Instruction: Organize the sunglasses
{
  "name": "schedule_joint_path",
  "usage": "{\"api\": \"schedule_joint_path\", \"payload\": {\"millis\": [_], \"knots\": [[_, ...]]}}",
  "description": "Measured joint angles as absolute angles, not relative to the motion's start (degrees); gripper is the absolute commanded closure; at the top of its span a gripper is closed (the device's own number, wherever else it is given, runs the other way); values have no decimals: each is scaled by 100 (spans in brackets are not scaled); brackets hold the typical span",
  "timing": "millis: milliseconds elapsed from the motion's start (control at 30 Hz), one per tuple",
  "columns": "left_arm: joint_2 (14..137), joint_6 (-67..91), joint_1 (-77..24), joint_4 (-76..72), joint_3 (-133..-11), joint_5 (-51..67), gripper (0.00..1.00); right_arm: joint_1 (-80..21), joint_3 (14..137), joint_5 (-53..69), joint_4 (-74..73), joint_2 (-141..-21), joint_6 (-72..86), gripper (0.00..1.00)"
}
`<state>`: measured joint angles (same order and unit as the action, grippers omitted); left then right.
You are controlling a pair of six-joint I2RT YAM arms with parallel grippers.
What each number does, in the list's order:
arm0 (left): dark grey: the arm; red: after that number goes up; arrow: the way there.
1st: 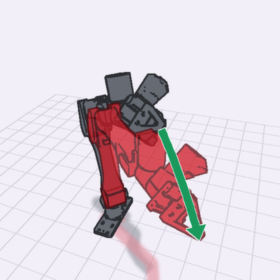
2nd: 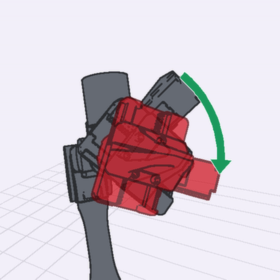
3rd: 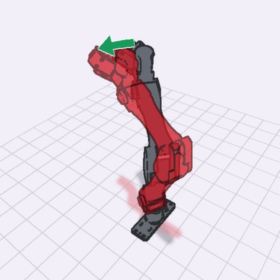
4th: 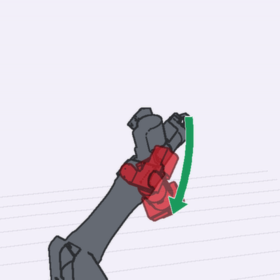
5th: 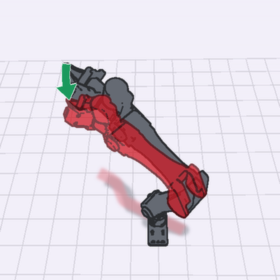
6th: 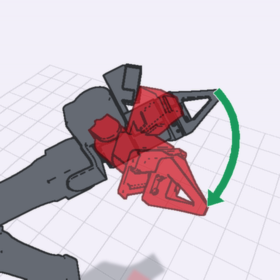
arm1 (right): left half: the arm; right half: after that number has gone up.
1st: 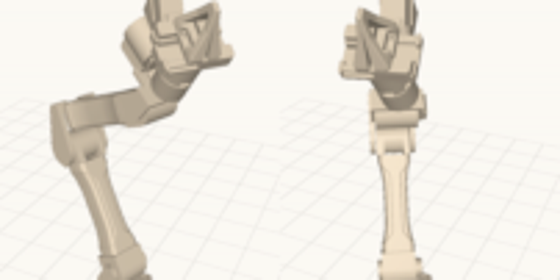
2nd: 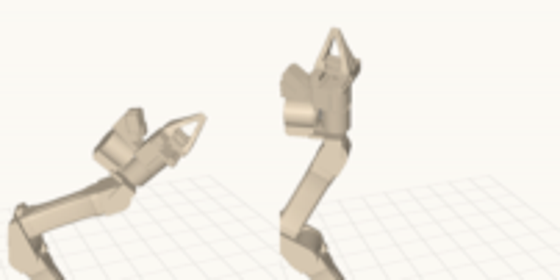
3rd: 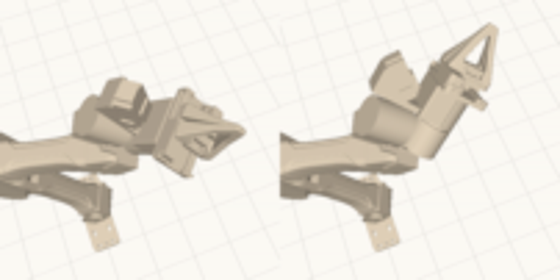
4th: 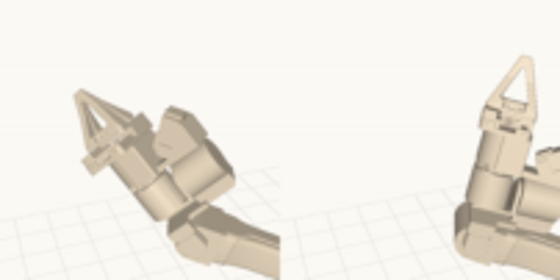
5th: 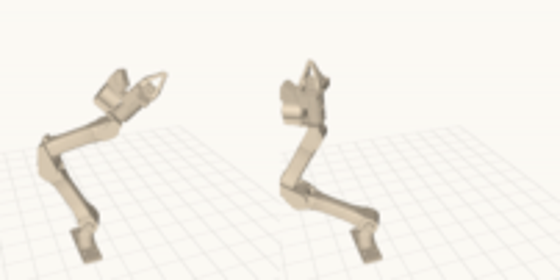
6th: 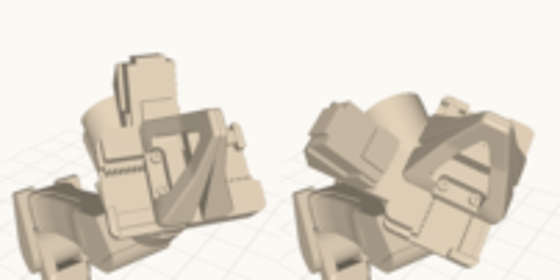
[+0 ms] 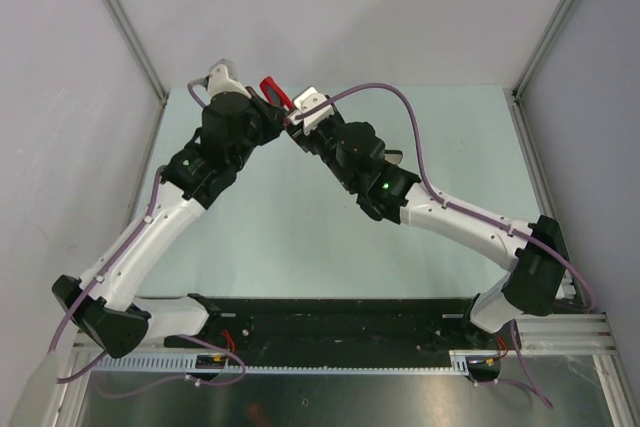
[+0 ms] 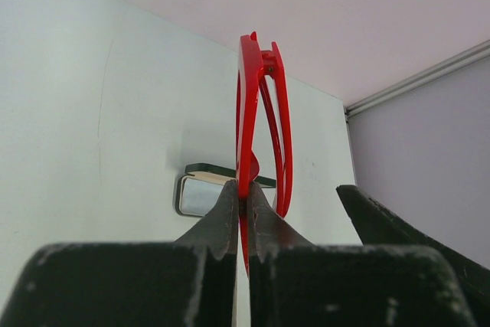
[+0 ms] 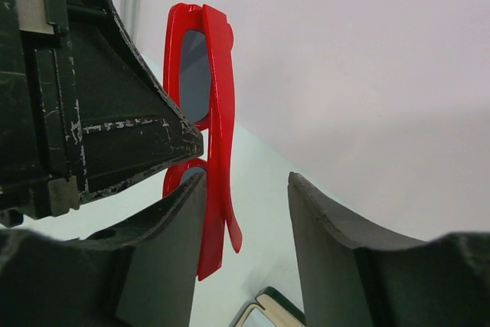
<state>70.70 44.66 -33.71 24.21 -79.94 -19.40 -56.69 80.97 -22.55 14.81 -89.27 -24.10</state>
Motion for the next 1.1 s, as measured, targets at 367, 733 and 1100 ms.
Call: {"api": "schedule_joint_path", "payload": {"millis": [367,733,1100], "knots": [[7225,4401,-3380,2418,-8145,-1992,100,-5638,8097,-2263,1509,-8993,-2386,46],[7212,4434,-3380,2410,-8176,-1861,100,-5406,8097,-2032,1535,-9124,-2206,58],[7212,4558,-3371,2379,-8176,-1769,100,-5398,8097,-2071,1911,-9323,-2156,87]]}}
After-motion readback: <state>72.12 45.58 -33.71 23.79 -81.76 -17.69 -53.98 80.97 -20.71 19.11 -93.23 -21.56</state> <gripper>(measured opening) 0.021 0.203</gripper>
